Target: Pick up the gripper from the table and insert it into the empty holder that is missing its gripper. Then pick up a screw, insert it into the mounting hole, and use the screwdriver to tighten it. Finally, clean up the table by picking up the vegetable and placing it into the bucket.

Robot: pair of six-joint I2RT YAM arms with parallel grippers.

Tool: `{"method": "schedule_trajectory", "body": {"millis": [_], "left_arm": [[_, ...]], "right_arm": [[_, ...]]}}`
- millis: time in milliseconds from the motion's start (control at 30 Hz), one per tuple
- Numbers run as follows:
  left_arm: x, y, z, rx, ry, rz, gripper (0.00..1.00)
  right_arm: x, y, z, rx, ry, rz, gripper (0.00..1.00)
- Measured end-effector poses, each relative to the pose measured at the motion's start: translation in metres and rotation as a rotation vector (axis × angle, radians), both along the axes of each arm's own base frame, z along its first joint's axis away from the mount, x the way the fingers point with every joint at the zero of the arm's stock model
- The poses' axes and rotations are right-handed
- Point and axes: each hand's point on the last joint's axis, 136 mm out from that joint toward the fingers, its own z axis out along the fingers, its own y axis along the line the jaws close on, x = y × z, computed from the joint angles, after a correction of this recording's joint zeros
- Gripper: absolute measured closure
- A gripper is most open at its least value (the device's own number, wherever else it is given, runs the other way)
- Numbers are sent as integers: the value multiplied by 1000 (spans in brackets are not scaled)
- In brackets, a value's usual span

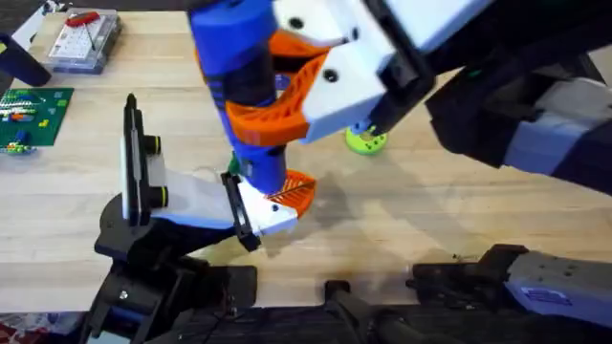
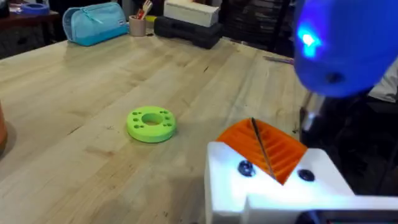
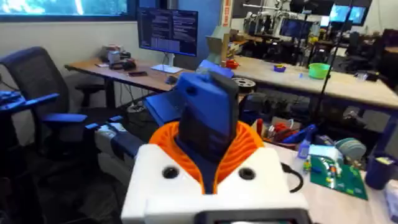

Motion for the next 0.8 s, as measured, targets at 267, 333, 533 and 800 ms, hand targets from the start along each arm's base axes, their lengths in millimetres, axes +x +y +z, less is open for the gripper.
{"method": "schedule_trajectory", "body": {"millis": [267, 333, 533, 800], "left_arm": [[0, 0, 0, 0, -1, 0, 985], [0, 0, 0, 0, 0, 0, 985], [0, 0, 0, 0, 0, 0, 985], [0, 0, 0, 0, 0, 0, 985]], "right_arm": [[3, 5, -6, -4, 10, -4, 952], [4, 6, -5, 1, 8, -11, 952], [8, 8, -6, 7, 8, -27, 952], [14, 12, -12, 2, 13, -36, 952]]}}
